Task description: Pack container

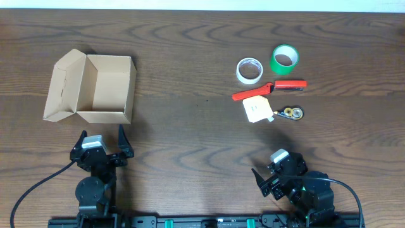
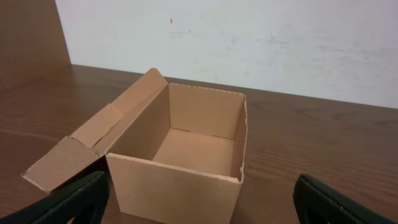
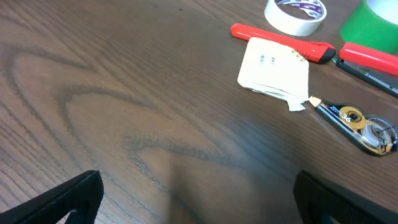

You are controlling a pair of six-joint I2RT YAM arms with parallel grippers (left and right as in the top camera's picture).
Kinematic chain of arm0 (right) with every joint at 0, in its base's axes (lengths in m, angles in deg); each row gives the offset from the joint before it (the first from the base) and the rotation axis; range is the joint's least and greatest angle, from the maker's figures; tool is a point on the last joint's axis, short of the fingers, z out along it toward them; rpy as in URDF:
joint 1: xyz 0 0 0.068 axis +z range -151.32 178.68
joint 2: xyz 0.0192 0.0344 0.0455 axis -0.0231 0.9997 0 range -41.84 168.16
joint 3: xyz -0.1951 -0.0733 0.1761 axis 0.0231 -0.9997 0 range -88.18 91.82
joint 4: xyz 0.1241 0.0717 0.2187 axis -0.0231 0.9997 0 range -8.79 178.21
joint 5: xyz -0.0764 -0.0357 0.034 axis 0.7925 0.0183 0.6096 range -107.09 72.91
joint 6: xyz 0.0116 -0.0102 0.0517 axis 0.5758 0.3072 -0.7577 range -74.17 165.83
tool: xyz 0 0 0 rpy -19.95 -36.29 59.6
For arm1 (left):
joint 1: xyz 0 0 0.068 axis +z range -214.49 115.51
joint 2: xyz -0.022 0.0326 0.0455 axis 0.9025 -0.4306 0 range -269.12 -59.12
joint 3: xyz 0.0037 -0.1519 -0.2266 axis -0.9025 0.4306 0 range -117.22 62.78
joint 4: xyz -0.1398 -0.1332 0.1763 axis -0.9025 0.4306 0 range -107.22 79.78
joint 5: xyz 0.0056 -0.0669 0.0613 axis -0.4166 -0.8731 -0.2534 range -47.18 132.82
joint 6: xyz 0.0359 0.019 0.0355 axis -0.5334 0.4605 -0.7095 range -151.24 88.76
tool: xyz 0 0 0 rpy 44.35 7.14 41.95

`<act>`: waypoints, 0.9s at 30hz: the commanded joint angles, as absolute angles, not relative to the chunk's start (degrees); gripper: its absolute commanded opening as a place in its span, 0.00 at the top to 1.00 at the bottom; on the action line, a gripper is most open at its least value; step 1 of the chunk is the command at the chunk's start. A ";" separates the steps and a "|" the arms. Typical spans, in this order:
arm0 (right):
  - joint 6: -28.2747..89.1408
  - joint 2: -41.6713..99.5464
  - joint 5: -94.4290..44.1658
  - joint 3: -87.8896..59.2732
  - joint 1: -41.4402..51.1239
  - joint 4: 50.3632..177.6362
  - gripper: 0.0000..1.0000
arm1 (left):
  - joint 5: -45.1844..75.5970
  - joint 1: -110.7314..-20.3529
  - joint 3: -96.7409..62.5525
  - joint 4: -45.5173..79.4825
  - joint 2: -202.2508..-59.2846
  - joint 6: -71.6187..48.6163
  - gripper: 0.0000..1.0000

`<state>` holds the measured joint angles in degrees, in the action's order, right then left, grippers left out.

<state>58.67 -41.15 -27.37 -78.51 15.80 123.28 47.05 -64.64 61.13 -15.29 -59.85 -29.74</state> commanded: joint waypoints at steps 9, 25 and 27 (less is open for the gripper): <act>59.42 -41.52 -26.96 -78.69 16.33 123.26 0.01 | 34.18 -64.53 61.00 -11.62 -61.82 -21.44 0.05; 59.42 -41.52 -26.93 -78.69 16.33 123.26 0.01 | 35.80 -64.53 23.95 0.16 -98.98 -22.03 0.04; 59.39 -41.52 -26.93 -78.69 16.33 123.26 0.01 | 35.75 -64.55 17.86 3.75 -104.66 -22.03 0.04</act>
<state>58.67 -41.19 -27.33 -78.51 15.80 123.28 35.53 -64.64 24.72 1.17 -98.56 -22.03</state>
